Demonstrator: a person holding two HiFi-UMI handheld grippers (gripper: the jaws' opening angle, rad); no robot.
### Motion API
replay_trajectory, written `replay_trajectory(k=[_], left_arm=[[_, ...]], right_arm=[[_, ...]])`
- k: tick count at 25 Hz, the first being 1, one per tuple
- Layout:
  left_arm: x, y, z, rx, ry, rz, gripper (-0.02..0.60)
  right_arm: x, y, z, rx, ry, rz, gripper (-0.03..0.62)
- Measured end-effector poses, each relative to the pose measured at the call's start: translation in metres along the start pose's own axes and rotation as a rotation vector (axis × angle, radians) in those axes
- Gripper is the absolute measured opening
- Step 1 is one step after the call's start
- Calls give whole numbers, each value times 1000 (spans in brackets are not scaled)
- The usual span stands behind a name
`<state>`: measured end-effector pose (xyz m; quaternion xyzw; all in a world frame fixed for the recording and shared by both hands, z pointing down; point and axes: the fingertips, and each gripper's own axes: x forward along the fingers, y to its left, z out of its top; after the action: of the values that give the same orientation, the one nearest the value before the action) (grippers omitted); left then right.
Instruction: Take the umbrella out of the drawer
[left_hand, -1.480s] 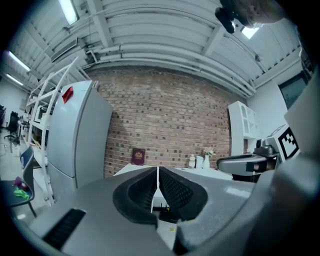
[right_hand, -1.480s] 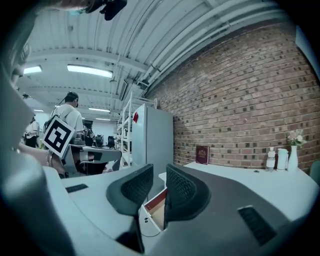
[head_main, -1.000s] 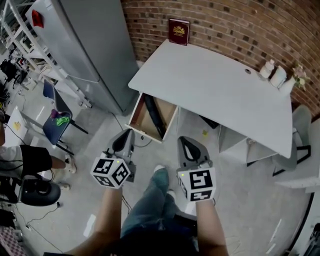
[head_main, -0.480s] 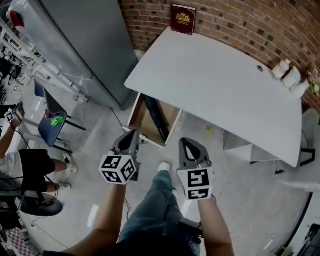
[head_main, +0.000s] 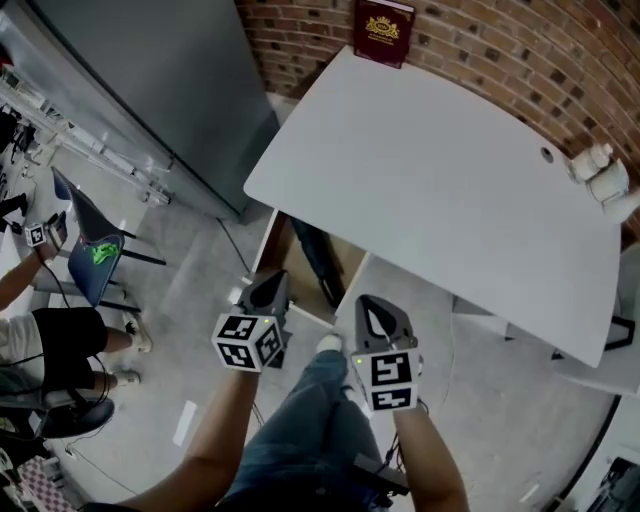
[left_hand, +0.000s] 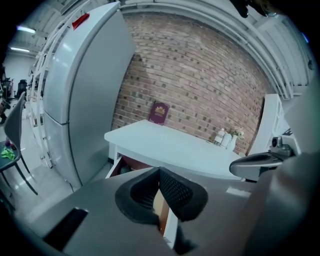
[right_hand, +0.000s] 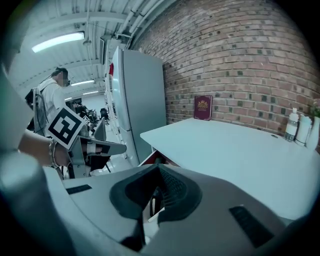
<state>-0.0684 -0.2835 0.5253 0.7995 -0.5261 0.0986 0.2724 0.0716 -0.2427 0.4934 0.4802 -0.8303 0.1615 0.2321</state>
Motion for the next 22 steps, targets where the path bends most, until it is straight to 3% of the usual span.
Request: replay_trajectory(k=[9, 15, 22], left_arm=[[74, 26, -56, -59, 108, -27, -3], [103, 44, -90, -138, 143, -26, -2], [136, 59, -122, -173, 177, -40, 92]], right_arm=[[53, -28, -47, 57, 55, -40, -8], [77, -36, -83, 105, 79, -55, -8], [109, -38, -117, 138, 78, -60, -8]])
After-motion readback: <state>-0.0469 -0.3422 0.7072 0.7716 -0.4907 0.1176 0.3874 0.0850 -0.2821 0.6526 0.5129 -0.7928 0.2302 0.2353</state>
